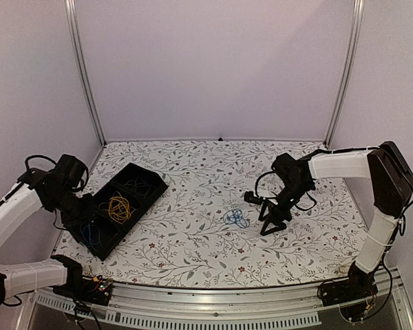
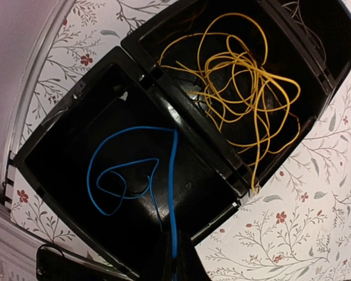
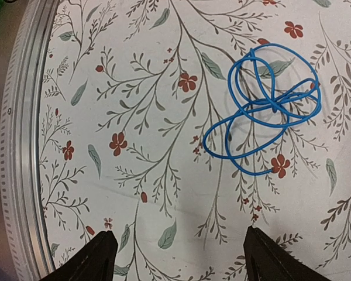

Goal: Untangle the cables

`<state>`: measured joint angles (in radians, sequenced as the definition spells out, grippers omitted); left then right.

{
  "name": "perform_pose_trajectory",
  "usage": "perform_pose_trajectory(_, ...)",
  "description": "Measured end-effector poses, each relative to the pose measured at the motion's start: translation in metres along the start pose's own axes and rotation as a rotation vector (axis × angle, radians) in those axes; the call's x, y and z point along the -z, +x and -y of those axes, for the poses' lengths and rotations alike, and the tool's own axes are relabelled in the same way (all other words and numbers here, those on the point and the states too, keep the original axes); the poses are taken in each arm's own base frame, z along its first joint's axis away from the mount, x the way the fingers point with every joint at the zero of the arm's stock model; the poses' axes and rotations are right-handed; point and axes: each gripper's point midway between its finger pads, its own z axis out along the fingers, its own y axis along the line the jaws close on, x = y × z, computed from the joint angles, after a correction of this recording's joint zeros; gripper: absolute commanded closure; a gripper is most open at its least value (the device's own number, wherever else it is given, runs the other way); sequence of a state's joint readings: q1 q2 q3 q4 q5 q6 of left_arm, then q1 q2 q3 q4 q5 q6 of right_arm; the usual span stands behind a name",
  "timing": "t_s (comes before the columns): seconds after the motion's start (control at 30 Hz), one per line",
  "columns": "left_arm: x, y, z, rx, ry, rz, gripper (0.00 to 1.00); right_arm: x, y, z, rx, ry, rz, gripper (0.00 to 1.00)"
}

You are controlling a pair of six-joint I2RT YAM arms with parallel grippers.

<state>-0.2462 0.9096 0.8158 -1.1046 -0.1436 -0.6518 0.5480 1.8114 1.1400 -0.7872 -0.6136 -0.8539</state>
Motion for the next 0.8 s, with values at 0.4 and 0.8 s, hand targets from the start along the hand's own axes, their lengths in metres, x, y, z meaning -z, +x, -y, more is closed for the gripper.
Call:
perform_pose_trajectory(0.4,-0.037,0.027,-0.005,0.036,-0.050,-0.190,0.98,-0.003,0.005,-0.002,-0.011,-0.017,-0.018,0.21)
perform_pose_trajectory(0.8,-0.062,0.013,-0.001,0.095,0.003,-0.243,0.74,0.003,-0.002,0.001,-0.003,0.013,-0.001,0.20)
